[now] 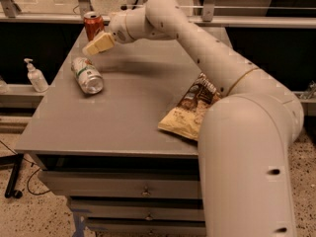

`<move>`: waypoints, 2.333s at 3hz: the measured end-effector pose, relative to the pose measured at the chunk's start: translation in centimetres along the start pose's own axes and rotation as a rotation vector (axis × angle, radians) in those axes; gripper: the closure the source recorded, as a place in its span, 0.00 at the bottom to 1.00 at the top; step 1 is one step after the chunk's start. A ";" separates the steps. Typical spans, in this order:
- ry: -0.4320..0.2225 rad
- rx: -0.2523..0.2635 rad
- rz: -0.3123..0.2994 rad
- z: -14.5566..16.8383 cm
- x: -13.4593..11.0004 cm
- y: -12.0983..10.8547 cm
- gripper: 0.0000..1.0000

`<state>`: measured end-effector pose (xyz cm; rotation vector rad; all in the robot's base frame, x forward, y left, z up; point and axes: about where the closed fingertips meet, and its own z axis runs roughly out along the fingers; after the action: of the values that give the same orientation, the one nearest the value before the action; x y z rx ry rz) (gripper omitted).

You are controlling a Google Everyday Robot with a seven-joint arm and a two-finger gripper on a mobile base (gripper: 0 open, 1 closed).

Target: Pick coke can

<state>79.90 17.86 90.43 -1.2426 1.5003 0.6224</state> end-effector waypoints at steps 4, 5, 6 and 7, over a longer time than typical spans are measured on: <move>0.050 0.085 0.047 4.5 0.6 -3.8 0.63; 0.037 0.095 0.051 3.8 0.2 -4.4 0.86; 0.014 0.086 0.042 2.4 -0.7 -4.5 1.00; -0.021 0.095 0.033 -1.8 -2.2 -5.6 1.00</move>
Offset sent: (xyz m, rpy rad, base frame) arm 0.0669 0.0260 -0.0128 -0.0532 0.0127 -0.1217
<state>84.13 15.29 94.28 -1.1371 1.5184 0.5775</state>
